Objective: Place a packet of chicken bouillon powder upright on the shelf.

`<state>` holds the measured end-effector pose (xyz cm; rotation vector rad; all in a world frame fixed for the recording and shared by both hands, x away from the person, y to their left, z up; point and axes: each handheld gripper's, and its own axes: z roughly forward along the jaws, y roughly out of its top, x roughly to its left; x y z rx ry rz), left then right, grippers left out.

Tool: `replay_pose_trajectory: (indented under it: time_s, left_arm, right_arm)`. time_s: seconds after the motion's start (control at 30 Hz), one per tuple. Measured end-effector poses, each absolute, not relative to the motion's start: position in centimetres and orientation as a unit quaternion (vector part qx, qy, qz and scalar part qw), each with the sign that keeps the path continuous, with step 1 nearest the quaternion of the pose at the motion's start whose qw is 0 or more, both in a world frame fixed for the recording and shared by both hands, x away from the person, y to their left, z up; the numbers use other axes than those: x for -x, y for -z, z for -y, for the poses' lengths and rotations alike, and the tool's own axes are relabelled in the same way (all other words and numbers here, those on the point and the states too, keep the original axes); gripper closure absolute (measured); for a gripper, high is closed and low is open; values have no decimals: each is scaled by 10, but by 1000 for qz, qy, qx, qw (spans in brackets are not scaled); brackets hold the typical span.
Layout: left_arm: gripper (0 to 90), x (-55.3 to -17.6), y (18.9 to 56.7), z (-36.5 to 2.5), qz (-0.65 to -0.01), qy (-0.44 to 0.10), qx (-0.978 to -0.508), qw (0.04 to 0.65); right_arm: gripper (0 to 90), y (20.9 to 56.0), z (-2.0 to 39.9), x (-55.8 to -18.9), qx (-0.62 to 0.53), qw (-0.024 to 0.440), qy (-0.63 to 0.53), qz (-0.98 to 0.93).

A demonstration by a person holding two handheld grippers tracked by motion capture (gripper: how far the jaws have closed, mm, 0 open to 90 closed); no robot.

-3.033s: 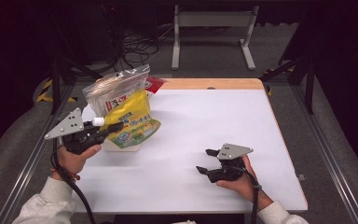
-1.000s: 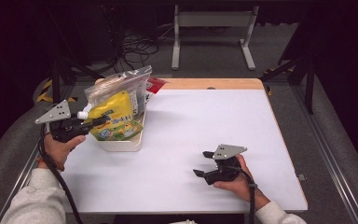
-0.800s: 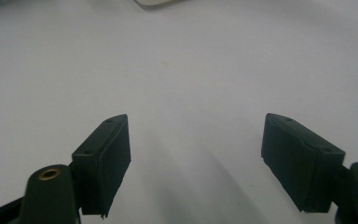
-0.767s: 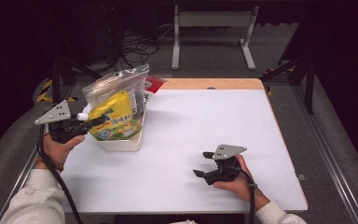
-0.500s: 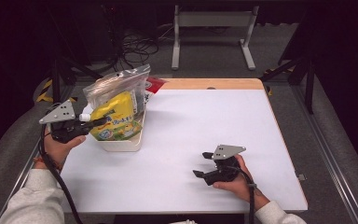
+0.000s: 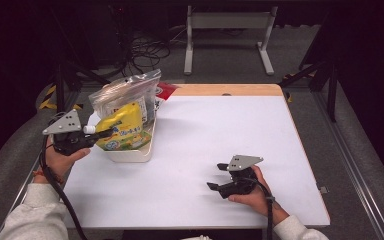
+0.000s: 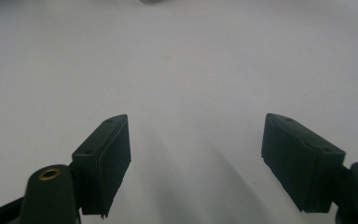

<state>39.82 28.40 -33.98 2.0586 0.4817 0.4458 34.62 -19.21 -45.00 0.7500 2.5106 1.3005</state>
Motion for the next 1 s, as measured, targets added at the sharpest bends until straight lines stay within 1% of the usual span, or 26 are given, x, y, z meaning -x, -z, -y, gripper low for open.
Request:
replay_pose_trajectory:
  time_s: [0.07,0.23,0.63,0.8,0.9,1.0]
  left_arm:
    - [870,-400,342,-278,-204,-188,-845,457]
    - [871,-401,347,-273,-206,-186,-844,460]
    - [879,-405,371,-279,-237,-175,-825,482]
    - [877,-404,374,-280,-240,-180,-821,486]
    - [859,-401,377,-281,-244,-188,-811,497]
    - [809,-397,380,-281,-260,-205,-799,503]
  right_arm:
    - [238,450,191,-346,-255,107,-441,-854]
    - [237,449,191,-345,-253,108,-442,-854]
    - [238,445,190,-345,-248,115,-446,-852]
    - [238,444,189,-345,-244,117,-446,-853]
    - [238,443,190,-345,-243,119,-447,-853]
    - [239,442,190,-345,-242,123,-448,-852]
